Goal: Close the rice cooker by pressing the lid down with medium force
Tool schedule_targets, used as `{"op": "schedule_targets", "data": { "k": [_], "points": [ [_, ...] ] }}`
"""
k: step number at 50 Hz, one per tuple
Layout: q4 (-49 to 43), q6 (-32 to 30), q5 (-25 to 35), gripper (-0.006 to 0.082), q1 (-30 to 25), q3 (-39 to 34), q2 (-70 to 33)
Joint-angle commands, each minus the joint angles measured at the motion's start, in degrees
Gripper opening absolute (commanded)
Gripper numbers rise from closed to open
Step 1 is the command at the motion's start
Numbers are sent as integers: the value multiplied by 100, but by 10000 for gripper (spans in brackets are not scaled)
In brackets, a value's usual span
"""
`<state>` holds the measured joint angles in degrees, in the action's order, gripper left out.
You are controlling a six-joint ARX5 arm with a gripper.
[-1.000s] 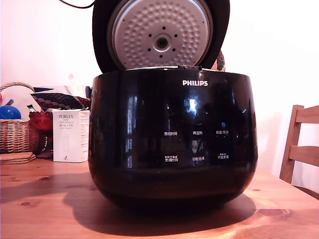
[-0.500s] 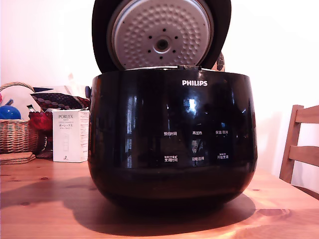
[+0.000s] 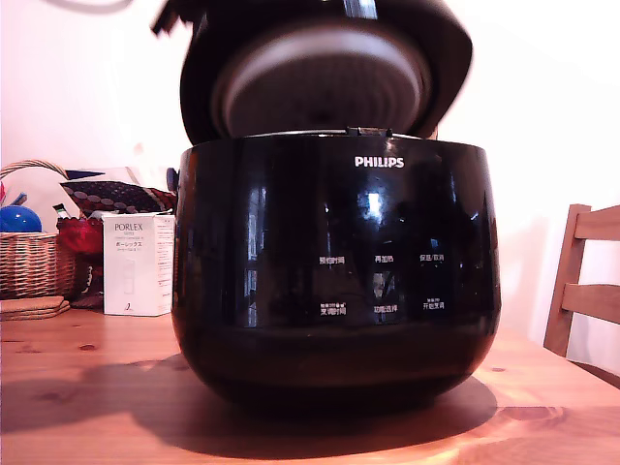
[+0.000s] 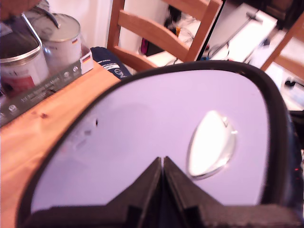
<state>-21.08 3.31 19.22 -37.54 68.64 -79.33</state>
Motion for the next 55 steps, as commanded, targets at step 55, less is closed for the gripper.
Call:
{"op": "schedule_targets", "data": {
  "k": [55],
  "points": [
    [4498,251,-1993,-20,-1156,-4192,796]
  ]
}}
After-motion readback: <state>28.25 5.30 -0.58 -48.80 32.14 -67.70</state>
